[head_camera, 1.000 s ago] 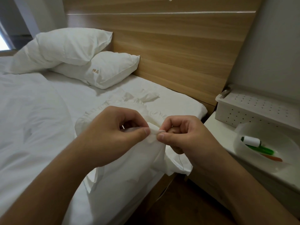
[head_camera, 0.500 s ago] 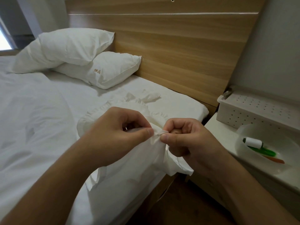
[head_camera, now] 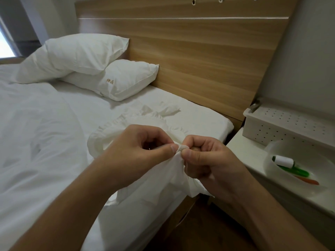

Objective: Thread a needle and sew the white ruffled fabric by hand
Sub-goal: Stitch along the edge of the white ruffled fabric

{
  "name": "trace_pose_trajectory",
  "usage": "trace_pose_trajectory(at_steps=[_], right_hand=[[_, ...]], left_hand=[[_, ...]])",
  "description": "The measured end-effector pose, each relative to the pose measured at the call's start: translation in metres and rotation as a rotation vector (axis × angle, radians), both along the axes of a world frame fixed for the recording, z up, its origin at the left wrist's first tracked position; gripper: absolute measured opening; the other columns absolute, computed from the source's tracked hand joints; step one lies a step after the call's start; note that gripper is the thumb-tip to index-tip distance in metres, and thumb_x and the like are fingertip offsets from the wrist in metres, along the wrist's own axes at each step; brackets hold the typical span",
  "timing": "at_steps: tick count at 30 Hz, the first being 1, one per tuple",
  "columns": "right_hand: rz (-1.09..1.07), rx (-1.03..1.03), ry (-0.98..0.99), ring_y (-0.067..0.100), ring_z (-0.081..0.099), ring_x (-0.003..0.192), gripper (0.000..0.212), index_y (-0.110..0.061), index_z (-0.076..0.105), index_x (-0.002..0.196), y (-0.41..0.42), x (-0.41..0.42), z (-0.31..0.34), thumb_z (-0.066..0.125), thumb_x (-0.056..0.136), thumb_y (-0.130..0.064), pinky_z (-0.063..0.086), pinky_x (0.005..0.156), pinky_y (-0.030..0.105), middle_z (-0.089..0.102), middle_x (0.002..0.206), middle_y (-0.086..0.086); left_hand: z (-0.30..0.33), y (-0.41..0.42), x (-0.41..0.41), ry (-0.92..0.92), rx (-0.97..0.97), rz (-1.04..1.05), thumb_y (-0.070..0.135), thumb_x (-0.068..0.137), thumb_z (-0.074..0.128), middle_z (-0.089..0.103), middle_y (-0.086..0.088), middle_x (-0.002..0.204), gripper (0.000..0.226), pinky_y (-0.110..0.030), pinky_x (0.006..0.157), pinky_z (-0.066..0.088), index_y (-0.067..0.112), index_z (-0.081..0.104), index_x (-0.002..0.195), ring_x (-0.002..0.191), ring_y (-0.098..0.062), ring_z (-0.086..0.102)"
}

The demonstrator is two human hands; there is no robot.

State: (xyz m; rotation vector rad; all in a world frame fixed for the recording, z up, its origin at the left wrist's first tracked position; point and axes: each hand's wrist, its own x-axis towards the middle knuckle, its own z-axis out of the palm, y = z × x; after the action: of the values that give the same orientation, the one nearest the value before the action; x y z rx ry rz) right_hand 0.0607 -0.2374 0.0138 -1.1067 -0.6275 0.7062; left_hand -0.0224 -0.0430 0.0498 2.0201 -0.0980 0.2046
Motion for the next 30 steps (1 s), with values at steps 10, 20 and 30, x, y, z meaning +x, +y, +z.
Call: trace_pose_trajectory(at_steps=[10, 20, 30], right_hand=[[-0.066, -0.056, -0.107, 0.013, 0.028, 0.050, 0.022, -0.012, 0.069, 0.111, 0.0011, 0.0006, -0.0016, 0.071, 0.089, -0.015, 0.029, 0.050, 0.025, 0.034, 0.055, 0.002], [-0.051, -0.010, -0.083, 0.012, 0.028, 0.050, 0.025, -0.016, 0.070, 0.103, 0.0025, -0.0001, 0.0000, 0.077, 0.081, -0.026, 0.027, 0.050, 0.026, 0.034, 0.055, 0.002], [-0.060, -0.072, -0.104, 0.014, 0.028, 0.051, 0.020, -0.001, 0.065, 0.094, -0.0014, 0.0005, 0.0016, 0.070, 0.089, -0.020, 0.020, 0.052, 0.032, 0.031, 0.060, 0.008]], left_hand=[[0.0011, -0.0032, -0.0004, 0.018, -0.049, 0.040, 0.033, 0.095, 0.079, 0.077, -0.013, 0.085, 0.013, -0.064, 0.083, 0.058, 0.023, 0.083, 0.088, 0.090, -0.044, 0.071], [0.0023, -0.0054, -0.0006, 0.072, -0.134, 0.047, 0.033, 0.092, 0.082, 0.077, -0.017, 0.089, 0.016, -0.063, 0.090, 0.058, 0.019, 0.083, 0.087, 0.095, -0.044, 0.072], [0.0008, -0.0010, -0.0004, 0.129, -0.186, -0.006, 0.034, 0.085, 0.075, 0.076, -0.023, 0.094, 0.021, -0.039, 0.083, 0.055, 0.014, 0.082, 0.088, 0.084, -0.022, 0.070]])
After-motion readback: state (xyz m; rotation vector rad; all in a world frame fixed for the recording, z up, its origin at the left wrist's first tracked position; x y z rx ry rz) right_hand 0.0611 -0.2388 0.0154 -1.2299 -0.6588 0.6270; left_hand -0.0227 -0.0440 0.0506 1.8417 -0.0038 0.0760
